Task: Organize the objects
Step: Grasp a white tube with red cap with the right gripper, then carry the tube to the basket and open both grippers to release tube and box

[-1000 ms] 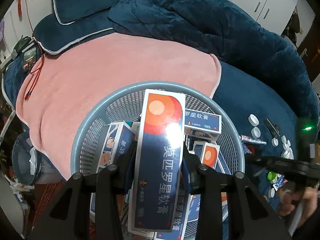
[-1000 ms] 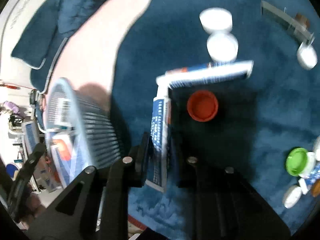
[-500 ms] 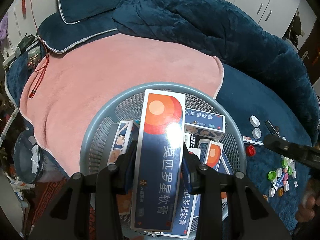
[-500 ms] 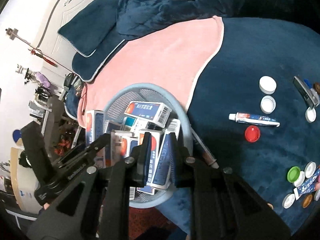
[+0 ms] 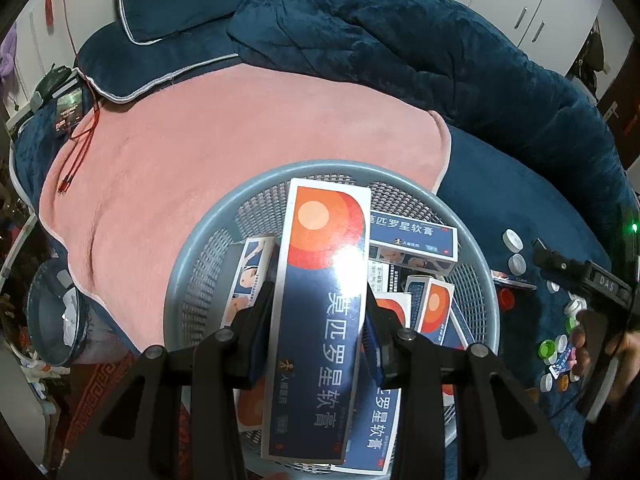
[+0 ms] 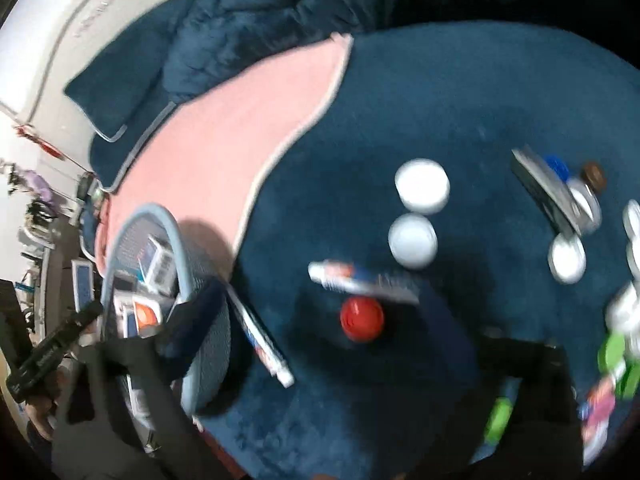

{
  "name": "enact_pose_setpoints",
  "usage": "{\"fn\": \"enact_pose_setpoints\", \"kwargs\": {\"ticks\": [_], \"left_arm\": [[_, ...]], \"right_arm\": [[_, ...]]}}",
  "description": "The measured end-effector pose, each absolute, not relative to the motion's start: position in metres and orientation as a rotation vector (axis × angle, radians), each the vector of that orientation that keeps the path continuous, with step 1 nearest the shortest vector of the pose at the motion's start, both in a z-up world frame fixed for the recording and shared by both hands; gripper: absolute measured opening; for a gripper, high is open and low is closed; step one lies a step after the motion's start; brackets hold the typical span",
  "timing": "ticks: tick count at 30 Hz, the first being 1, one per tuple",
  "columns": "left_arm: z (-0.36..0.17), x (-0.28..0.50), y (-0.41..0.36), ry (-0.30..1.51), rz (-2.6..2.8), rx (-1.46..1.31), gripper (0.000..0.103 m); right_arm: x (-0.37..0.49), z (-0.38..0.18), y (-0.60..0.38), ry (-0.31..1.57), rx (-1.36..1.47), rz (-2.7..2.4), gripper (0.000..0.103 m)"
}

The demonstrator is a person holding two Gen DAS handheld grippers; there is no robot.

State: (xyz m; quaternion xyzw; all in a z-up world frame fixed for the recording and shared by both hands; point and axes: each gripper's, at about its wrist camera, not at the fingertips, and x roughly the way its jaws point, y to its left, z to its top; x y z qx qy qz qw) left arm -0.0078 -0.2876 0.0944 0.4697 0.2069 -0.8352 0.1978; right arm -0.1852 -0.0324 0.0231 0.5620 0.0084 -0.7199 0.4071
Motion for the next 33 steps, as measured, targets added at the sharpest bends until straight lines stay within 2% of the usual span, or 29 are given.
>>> {"fn": "enact_pose_setpoints", "kwargs": {"ticks": [2,6,9,11,13,14,16,20,27,33], "left_arm": [[0.094,-0.007,-0.288,0.574,-2.333,1.317,0.040],[0.092,-0.008,-0.287,0.556,-2.323,1.325,0.040],[0.089,-0.011,-0.284,0.535,-2.318,1.341,0.040],[0.088,-0.014,-0.282,0.524,-2.320,1.346,0.040],[0.089,-0.016,-0.281,0.523,-2.322,1.343,0.040],[0.090,-0.017,-0.281,0.527,-2.323,1.338,0.040],[0.090,-0.017,-0.280,0.534,-2.326,1.333,0.040],[0.091,-0.016,-0.279,0.543,-2.330,1.332,0.040],[0.103,-0.008,-0.278,0.563,-2.348,1.297,0.040],[0.114,-0.001,-0.281,0.569,-2.357,1.270,0.040]], "right_arm": [[-0.186,0.023,-0.046,0.094,1.392,-1.768,0.098],[-0.179,0.006,-0.079,0.431,1.340,-1.681,0.082],[-0.174,-0.015,-0.088,0.610,1.326,-1.599,0.075],[-0.173,-0.026,-0.091,0.686,1.311,-1.587,0.066],[-0.177,-0.033,-0.091,0.719,1.293,-1.607,0.044],[-0.179,-0.032,-0.088,0.704,1.284,-1.620,0.038],[-0.186,-0.025,-0.080,0.629,1.291,-1.629,0.021],[-0.191,-0.004,-0.062,0.471,1.310,-1.623,0.020],[-0.174,0.051,-0.042,0.302,1.266,-1.592,0.019],[-0.134,0.104,-0.061,0.230,1.143,-1.557,0.019]]}}
